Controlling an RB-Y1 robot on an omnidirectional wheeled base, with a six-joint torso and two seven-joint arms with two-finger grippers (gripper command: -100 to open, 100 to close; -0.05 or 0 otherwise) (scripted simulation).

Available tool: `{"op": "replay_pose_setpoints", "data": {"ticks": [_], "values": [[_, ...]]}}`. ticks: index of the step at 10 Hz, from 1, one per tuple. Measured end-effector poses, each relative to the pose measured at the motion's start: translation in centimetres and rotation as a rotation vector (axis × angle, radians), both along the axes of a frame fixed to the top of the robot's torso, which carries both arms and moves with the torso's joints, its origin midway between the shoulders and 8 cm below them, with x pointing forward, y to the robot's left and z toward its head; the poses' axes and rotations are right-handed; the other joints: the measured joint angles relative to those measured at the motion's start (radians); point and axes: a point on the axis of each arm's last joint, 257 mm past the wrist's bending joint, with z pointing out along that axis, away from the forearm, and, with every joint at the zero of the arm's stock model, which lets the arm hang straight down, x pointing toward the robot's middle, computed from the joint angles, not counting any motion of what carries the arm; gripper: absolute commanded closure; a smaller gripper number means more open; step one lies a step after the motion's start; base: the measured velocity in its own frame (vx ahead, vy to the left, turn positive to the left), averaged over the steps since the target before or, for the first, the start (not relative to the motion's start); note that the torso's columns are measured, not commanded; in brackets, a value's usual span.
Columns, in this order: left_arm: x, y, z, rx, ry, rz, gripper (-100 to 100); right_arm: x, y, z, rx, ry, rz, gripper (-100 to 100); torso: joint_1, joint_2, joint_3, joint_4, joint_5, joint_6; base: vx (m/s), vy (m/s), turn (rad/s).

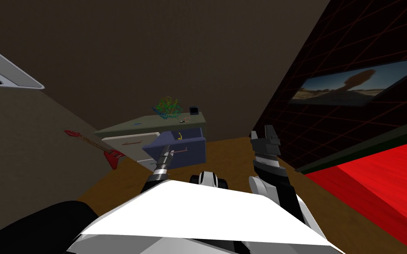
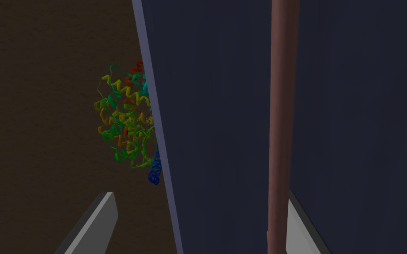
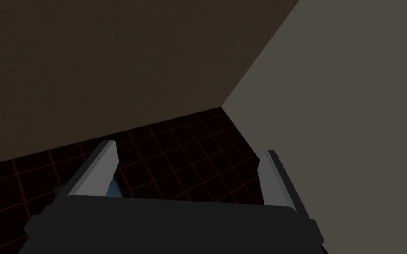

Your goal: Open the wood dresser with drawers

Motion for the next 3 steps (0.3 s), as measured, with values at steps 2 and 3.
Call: {"op": "replay_pose_setpoints", "data": {"ticks": [2,3], "values": [[-0.01,0.01,-0.09,-0.001,0.002,0.000,0,0.00,0.00,0.00,0.000,0.000,0.000,0,0.001,-0.001,-0.001,-0.001,0.000,0.000,0.000,0.000,0.000],[-0.02,0.01,-0.11,-0.001,0.003,0.000,0,0.00,0.00,0.00,0.000,0.000,0.000,0,0.001,-0.001,-0.001,-0.001,0.001,0.000,0.000,0.000,0.000]]}}
